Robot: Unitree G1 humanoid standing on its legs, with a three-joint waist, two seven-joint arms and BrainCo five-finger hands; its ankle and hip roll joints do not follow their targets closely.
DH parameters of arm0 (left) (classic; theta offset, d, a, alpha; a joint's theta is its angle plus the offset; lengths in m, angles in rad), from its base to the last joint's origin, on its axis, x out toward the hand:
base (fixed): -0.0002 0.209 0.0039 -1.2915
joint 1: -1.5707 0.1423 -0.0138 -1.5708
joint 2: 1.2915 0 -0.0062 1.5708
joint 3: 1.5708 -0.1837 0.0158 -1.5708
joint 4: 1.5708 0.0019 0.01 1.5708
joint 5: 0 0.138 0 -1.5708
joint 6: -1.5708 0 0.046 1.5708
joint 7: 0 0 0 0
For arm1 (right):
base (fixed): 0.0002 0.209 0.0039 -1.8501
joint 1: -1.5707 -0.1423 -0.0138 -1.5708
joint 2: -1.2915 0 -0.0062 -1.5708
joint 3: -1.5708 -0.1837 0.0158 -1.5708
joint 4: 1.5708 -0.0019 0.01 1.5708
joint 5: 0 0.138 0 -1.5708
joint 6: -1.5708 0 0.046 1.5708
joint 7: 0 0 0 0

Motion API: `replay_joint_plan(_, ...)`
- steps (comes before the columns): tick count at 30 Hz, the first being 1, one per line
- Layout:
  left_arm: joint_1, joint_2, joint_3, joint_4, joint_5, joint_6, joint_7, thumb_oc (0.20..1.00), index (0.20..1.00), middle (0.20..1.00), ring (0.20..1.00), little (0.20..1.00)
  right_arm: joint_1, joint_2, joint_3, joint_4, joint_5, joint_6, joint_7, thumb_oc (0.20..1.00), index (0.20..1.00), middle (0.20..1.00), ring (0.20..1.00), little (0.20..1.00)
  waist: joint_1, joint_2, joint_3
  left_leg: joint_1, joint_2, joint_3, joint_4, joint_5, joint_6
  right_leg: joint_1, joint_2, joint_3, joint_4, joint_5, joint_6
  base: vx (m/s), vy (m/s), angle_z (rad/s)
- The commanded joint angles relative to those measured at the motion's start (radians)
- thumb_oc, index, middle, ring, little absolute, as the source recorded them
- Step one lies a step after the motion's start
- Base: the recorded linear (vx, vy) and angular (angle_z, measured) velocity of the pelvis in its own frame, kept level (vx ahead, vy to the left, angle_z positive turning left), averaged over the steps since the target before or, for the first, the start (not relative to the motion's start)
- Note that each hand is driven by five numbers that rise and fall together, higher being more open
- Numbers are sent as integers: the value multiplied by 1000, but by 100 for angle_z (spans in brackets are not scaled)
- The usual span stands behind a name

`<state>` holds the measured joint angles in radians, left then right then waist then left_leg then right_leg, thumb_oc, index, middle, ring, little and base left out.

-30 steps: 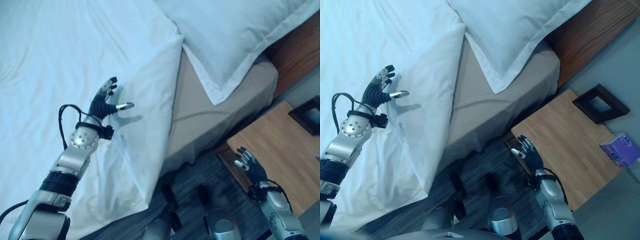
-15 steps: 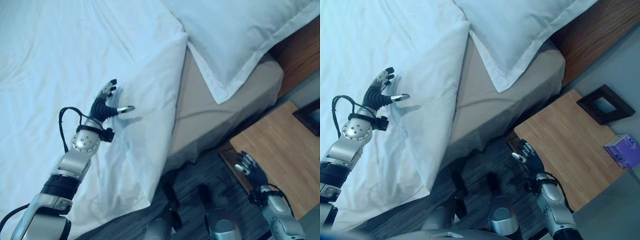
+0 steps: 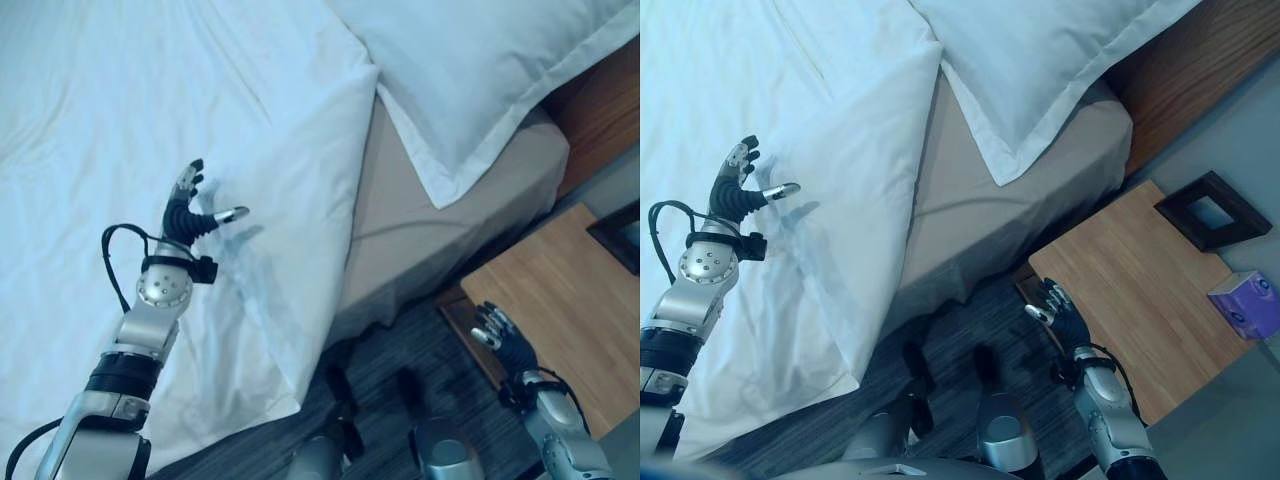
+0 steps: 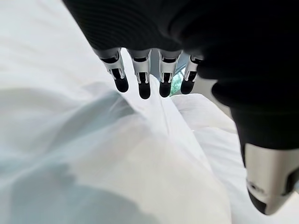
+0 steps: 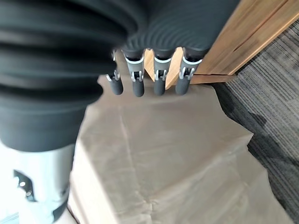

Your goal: Making the bed.

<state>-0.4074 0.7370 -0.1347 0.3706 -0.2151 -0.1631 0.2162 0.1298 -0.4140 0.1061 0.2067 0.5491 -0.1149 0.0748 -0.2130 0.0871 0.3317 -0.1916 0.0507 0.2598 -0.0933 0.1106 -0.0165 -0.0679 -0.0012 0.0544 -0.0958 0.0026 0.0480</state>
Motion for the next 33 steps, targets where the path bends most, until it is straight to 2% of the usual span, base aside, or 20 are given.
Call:
replay_joint_plan(1,-121,-12,9,137,-27,-26,-4,1000,1000,1000,1000,1000,0,-5,-7,-38,-3,-46,7,1000,1000,1000,1000,1000,1,-20,-23,123,-33,3,6,-79,-37,-99,-10,-3,16,67,53,0,0,0)
replay_joint_plan(4,-184,-47,-44,332,-71,0,-38,1000,1000,1000,1000,1000,-10,-8,17,-22,4,-37,7,1000,1000,1000,1000,1000,-18,-23,-15,121,-30,8,6,-76,-38,-105,-8,4,18,70,52,0,0,0)
replay_joint_plan(5,-236,-57,-74,467,-48,26,-48,1000,1000,1000,1000,1000,-15,-12,38,-12,6,-32,9,1000,1000,1000,1000,1000,-32,-23,-8,123,-30,14,6,-78,-39,-108,-6,10,21,70,53,0,0,0)
replay_joint_plan(6,-239,-56,-75,469,-48,26,-48,1000,1000,1000,1000,1000,-16,-12,38,-12,6,-32,9,1000,1000,1000,1000,1000,-31,-24,-10,119,-30,15,6,-76,-39,-112,-6,11,20,72,53,-11,44,0)
replay_joint_plan(7,-307,-45,-114,595,35,59,-47,1000,1000,1000,1000,1000,-23,-15,64,-10,9,-29,14,1000,1000,1000,1000,1000,-52,-25,-2,122,-28,29,6,-79,-40,-117,-3,21,23,74,55,-20,42,-5)
replay_joint_plan(8,-342,-56,-112,693,14,71,-71,1000,1000,1000,1000,1000,-22,-18,76,-14,18,-27,20,1000,1000,1000,1000,1000,-67,-26,3,119,-27,39,6,-79,-41,-128,-1,34,24,78,56,-13,46,-11)
replay_joint_plan(10,-365,-60,-115,730,15,71,-77,805,805,805,805,805,-24,-18,85,-10,25,-28,21,1000,1000,1000,1000,1000,-75,-24,6,115,-28,43,6,-77,-43,-136,-2,40,27,79,56,-10,19,-14)
replay_joint_plan(11,-365,-60,-115,731,15,71,-77,671,671,671,671,671,-24,-18,85,-10,25,-28,21,1000,1000,1000,1000,1000,-74,-24,6,115,-28,43,6,-77,-43,-136,-2,40,27,79,56,-10,20,-18)
replay_joint_plan(12,-379,-63,-120,749,16,73,-83,476,476,476,476,476,-25,-18,96,-8,29,-29,21,1000,1000,1000,1000,1000,-80,-18,10,112,-28,47,6,-75,-44,-140,-5,44,28,82,56,-7,9,-19)
replay_joint_plan(13,-379,-63,-120,749,16,73,-83,426,426,426,426,426,-26,-18,96,-8,29,-29,21,1000,1000,1000,1000,1000,-80,-18,10,112,-28,47,6,-75,-44,-140,-5,44,28,82,56,-5,16,-18)
replay_joint_plan(14,-385,-70,-121,753,8,73,-83,200,200,200,200,200,-27,-18,105,-5,31,-28,21,1000,1000,1000,1000,1000,-84,-13,9,113,-30,48,6,-76,-46,-140,-6,47,27,83,57,1,7,-9)
replay_joint_plan(17,-391,-80,-125,734,-1,68,-84,200,200,200,200,200,-25,-20,111,-6,32,-27,25,1000,1000,1000,1000,1000,-87,-4,4,117,-32,50,6,-78,-46,-137,-7,50,27,84,56,2,5,-1)
replay_joint_plan(18,-417,-83,-164,649,2,49,-81,200,200,200,200,200,-25,-25,117,-7,29,-26,29,1000,1000,1000,1000,1000,-89,8,-5,126,-35,48,6,-80,-46,-127,-9,50,26,82,56,0,0,0)
replay_joint_plan(22,-422,-94,-189,509,-26,21,-77,200,200,200,200,200,-27,-27,115,-8,22,-27,28,1000,1000,1000,1000,1000,-84,17,-16,129,-38,44,6,-80,-44,-121,-12,47,24,84,54,-6,-4,5)
replay_joint_plan(25,-419,-128,-247,253,-45,-22,-65,200,200,200,200,200,-31,-28,109,-6,10,-34,19,1000,1000,1000,1000,1000,-73,27,-27,142,-44,31,6,-85,-41,-102,-17,34,22,80,56,-13,-5,7)
replay_joint_plan(26,-419,-128,-247,252,-45,-21,-65,200,200,200,200,200,-31,-28,109,-6,10,-34,19,1000,1000,1000,1000,1000,-72,26,-29,139,-44,32,6,-83,-41,-106,-17,35,21,83,55,-11,-2,11)
replay_joint_plan(28,-397,-185,-295,102,-61,-43,-79,200,200,200,200,200,-35,-26,107,-11,4,-39,14,1000,1000,1000,1000,1000,-69,31,-39,148,-48,24,6,-87,-37,-91,-21,23,21,79,58,-15,4,14)
replay_joint_plan(29,-397,-184,-295,102,-61,-43,-79,200,200,200,200,200,-35,-26,107,-11,4,-39,14,1000,1000,1000,1000,1000,-68,31,-41,144,-48,25,6,-84,-38,-94,-21,25,21,82,57,-17,5,7)
replay_joint_plan(32,-345,-292,-348,-7,-142,-55,-123,200,200,200,200,200,-42,-26,120,-21,-10,-37,10,1000,1000,1000,1000,1000,-72,34,-53,158,-51,28,6,-93,-31,-81,-21,24,23,80,63,-9,25,7)
replay_joint_plan(33,-345,-292,-348,-8,-142,-55,-123,200,200,200,200,200,-42,-26,120,-21,-10,-37,10,1000,1000,1000,1000,1000,-71,33,-55,155,-50,29,6,-91,-31,-85,-20,25,23,82,62,-7,32,-1)
